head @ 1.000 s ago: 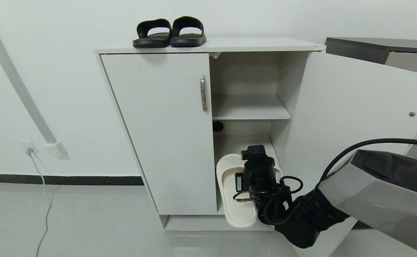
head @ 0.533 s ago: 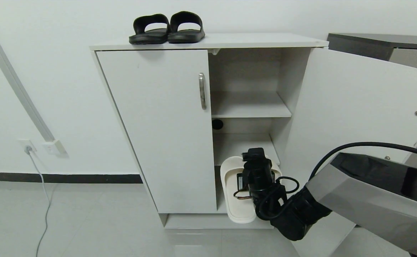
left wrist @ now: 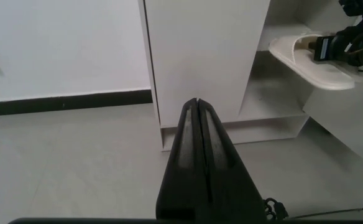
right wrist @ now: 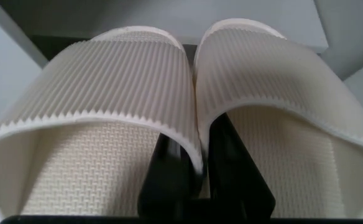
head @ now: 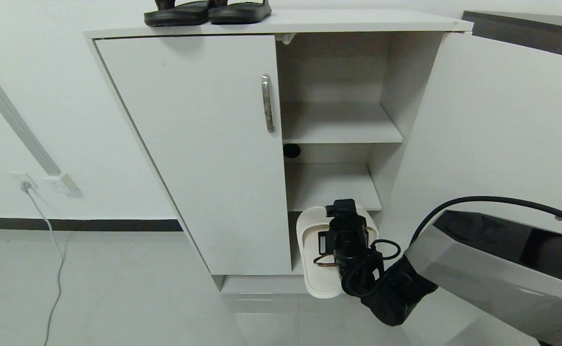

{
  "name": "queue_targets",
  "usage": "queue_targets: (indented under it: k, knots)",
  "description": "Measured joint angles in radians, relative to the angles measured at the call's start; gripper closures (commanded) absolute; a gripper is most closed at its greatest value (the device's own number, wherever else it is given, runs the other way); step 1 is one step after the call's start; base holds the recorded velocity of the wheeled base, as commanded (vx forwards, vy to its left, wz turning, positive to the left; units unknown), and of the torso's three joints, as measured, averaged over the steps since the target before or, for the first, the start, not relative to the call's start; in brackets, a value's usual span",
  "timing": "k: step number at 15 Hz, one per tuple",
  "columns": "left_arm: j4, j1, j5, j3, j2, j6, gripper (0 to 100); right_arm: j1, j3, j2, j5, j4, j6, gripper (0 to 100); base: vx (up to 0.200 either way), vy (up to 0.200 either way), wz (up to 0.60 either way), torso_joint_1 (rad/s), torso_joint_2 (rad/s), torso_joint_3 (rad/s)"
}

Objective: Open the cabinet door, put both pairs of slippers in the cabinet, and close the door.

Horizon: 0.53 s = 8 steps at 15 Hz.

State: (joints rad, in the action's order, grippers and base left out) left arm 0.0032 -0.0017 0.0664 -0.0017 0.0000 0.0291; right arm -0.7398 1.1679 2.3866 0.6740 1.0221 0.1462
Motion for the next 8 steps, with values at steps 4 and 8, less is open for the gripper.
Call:
queue_targets:
  k: [4, 8]
  knots:
    - [0.000, 0.000, 0.000, 0.000, 0.000, -0.001, 100, 0.023, -0.007, 0.069, -0.001, 0.241, -0.145, 100, 0.000, 0.000, 0.00, 0.000, 0.00, 0.000]
    - [0.000, 0.000, -0.001, 0.000, 0.000, -0.002, 100, 0.026, -0.009, 0.082, -0.001, 0.244, -0.149, 100, 0.000, 0.000, 0.00, 0.000, 0.00, 0.000]
